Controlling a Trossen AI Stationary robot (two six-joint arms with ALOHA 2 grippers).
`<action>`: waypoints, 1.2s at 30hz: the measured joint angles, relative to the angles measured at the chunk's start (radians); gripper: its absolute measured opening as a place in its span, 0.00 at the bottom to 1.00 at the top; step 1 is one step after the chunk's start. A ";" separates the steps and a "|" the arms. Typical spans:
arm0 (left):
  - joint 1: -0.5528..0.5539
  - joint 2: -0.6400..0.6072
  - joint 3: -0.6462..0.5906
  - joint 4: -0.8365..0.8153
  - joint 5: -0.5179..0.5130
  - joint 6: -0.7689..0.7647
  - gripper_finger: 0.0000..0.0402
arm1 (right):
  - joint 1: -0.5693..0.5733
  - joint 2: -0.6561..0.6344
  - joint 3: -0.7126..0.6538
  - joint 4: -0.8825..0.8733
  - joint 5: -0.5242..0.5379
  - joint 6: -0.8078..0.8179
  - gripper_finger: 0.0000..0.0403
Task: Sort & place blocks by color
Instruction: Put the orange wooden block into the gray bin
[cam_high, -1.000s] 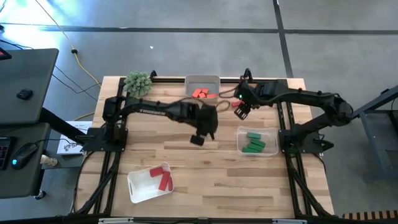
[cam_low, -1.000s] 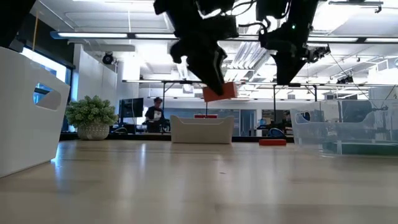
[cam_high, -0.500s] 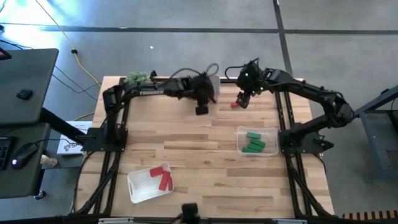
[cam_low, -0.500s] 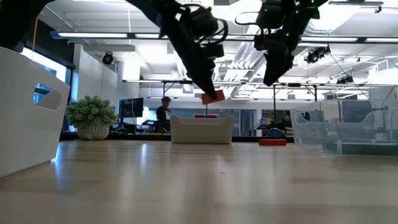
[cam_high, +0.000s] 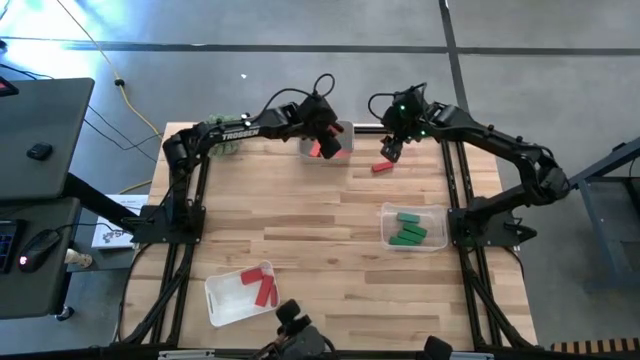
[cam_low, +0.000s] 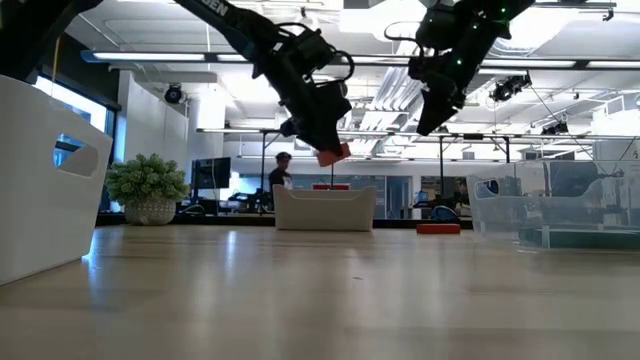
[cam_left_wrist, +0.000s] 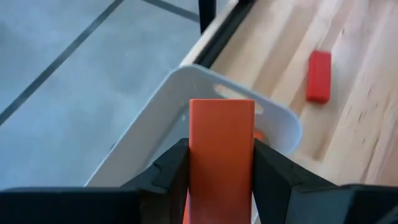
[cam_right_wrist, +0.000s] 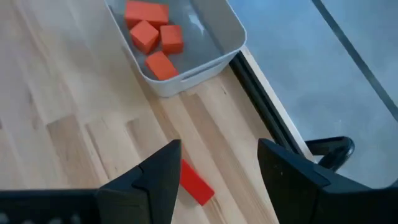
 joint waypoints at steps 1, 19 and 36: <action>0.000 0.000 0.000 0.009 0.004 -0.012 0.30 | -0.003 0.000 0.000 0.003 -0.006 -0.001 0.50; 0.007 0.062 0.000 0.077 0.021 -0.089 0.30 | -0.013 0.146 0.000 -0.067 -0.104 -0.166 0.50; 0.027 0.067 0.000 0.073 0.019 -0.096 0.44 | -0.010 0.303 0.000 -0.113 -0.023 -0.313 0.50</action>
